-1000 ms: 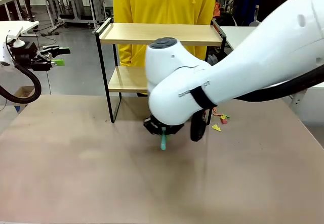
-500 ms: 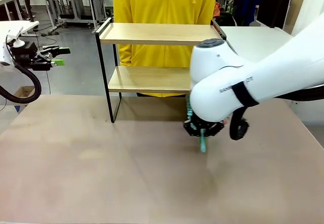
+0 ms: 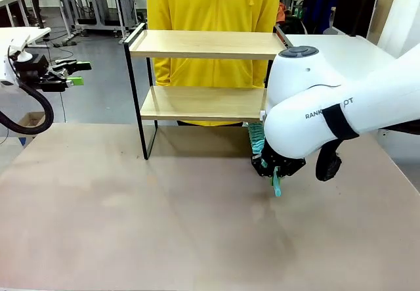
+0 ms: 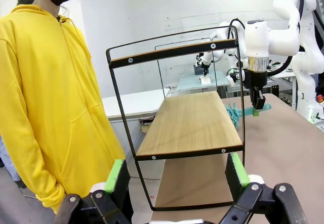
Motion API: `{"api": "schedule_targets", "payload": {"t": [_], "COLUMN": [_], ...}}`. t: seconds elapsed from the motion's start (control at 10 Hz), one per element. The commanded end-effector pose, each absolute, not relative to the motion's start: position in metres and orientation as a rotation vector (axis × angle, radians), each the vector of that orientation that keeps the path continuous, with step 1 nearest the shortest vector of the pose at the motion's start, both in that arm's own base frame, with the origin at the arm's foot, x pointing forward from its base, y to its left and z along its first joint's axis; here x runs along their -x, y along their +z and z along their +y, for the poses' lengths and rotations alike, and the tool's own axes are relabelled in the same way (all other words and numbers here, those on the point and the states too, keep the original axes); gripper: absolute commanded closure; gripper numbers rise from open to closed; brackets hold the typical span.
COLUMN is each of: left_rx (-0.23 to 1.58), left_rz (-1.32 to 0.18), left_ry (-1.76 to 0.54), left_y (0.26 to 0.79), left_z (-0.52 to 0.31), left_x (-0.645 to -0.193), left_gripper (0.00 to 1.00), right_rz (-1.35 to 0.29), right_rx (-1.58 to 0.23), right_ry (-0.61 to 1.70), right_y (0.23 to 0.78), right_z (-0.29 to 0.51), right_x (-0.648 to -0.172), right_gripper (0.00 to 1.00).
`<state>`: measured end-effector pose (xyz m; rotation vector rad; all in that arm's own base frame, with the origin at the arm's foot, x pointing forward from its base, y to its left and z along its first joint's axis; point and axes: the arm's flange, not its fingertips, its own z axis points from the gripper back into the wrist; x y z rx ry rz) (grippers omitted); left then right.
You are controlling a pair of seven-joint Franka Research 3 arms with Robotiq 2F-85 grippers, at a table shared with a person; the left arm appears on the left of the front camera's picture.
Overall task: Clean the shelf.
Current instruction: Clean the specific section of the Shelf indicated by the human with the Duster.
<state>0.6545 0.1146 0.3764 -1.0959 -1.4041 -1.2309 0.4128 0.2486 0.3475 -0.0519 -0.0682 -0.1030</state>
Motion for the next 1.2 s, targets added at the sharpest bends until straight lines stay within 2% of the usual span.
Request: {"api": "schedule_targets", "payload": {"t": [0.0,0.4,0.9,1.1], "left_rx": [1.095,1.095,1.095,1.095], "left_rz": [-1.406,-1.406,-1.406,-1.406], "left_ry": [-1.236,-1.236,-1.236,-1.236], "left_y": [0.380,0.380,0.380,0.380], "left_z": [0.114,0.114,0.114,0.114], "left_x": [-0.653,-0.653,-0.653,-0.653], "left_gripper": [0.00,0.00,0.00,0.00], "right_rz": [-0.081,-0.128,-0.030,0.016], "right_rx": [0.046,-0.026,-0.047,-0.046], "right_ry": [-0.099,0.250,0.803,0.975], "right_y": [0.354,0.412,0.440,0.470], "right_z": [0.249,0.207,0.164,0.126], "right_x": [-0.411,-0.379,-0.352,-0.344], "right_gripper": [0.87,0.87,0.87,0.87]}}
